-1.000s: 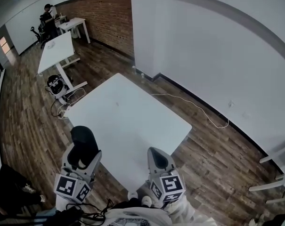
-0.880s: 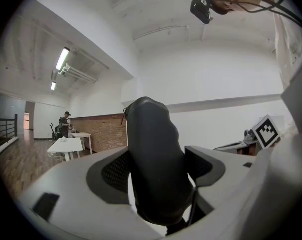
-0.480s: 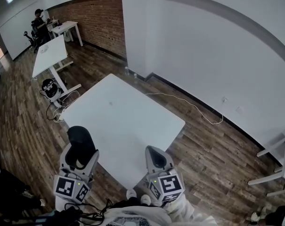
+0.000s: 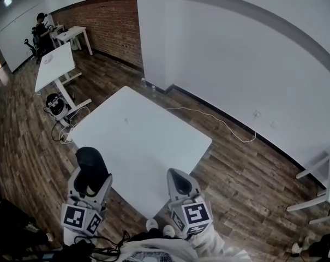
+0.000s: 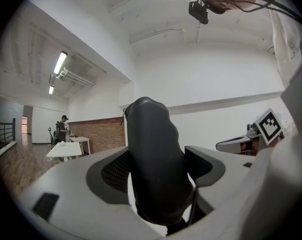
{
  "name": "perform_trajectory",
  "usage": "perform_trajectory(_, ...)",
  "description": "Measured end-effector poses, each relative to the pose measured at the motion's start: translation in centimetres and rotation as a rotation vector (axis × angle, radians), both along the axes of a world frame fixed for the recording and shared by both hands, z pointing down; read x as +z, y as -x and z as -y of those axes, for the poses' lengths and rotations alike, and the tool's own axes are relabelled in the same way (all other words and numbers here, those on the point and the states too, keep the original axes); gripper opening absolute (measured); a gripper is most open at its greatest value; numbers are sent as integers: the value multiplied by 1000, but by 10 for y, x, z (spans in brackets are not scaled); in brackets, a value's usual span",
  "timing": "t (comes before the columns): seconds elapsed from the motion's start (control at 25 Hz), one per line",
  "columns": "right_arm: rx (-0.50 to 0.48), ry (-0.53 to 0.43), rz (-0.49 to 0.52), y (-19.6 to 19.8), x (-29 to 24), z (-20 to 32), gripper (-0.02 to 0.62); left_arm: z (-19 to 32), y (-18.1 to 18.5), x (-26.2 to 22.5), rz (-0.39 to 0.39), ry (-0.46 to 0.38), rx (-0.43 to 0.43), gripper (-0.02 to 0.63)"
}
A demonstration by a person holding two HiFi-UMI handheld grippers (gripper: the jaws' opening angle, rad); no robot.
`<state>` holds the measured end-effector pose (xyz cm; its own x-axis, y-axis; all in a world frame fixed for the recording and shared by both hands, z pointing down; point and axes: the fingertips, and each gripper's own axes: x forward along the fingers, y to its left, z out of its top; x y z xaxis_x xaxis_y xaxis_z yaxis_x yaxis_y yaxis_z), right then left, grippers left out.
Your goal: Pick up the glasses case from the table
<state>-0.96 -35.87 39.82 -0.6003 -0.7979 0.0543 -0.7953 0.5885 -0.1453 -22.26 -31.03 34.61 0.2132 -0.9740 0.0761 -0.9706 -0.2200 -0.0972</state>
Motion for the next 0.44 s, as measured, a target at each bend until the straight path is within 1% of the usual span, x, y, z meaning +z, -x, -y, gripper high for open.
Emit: perform_trajectory(0.44, 2, 5, -3, 0, 0, 0, -12, 2, 1, 3, -5, 4, -1, 347)
